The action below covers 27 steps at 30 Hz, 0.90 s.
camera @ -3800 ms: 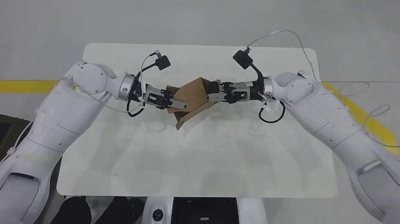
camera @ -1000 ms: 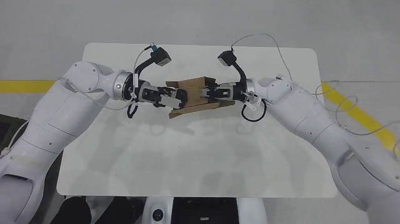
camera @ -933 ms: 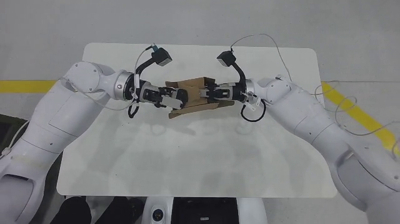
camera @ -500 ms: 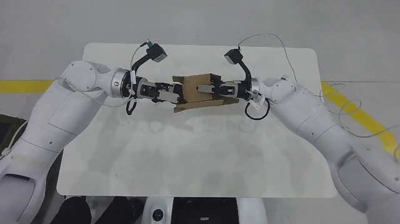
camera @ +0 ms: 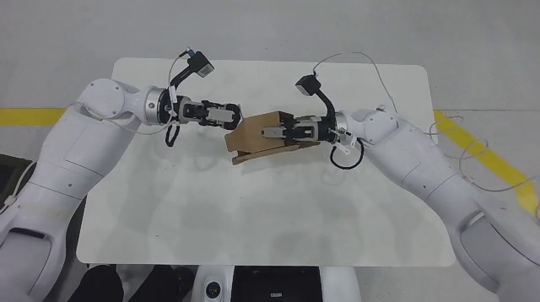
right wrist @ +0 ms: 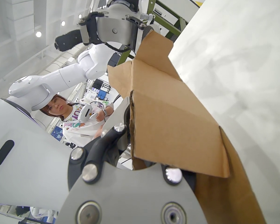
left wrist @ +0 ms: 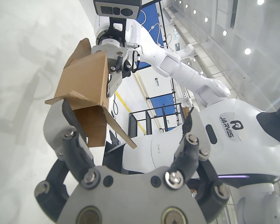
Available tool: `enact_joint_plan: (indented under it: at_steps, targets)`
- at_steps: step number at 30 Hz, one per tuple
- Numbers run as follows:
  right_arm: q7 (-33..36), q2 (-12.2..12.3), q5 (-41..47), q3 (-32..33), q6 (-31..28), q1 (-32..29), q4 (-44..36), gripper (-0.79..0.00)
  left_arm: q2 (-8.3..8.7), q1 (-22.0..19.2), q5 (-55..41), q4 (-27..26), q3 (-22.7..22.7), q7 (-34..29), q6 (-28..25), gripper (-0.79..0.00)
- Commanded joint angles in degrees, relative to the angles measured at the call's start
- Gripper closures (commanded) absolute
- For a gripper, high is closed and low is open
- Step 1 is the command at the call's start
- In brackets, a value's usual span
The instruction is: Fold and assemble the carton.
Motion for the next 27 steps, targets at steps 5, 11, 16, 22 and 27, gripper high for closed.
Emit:
enact_joint_plan:
  at_steps: [5, 11, 16, 22, 27]
  targets:
    - [0.6, -0.4, -0.1, 0.1, 0.6, -0.4, -0.8, 0.000, -0.45, 0.3, -1.3, -0.9, -0.2, -1.6, 1.6, -0.785]
    - [0.8, -0.9, -0.1, 0.2, 0.8, -0.6, -0.6, 0.000, -0.73, 0.7, -0.9, -1.6, -0.8, -2.2, 2.2, -0.785]
    - [-0.4, -0.7, -0.3, 1.4, -0.4, -0.8, 1.4, 0.000, -0.80, 0.7, 0.2, -0.5, -1.9, -1.4, 1.4, -0.785]
    - [-2.4, -0.2, -1.2, 3.4, -2.4, -1.1, 2.4, 0.000, -0.82, 1.3, 1.4, -1.8, -2.8, -1.1, 1.1, -0.785]
    - [-3.3, -0.2, -1.2, 4.7, -3.3, -1.6, 2.2, 0.000, -0.83, 2.3, 2.8, -3.3, -2.9, -1.0, 1.0, -0.785]
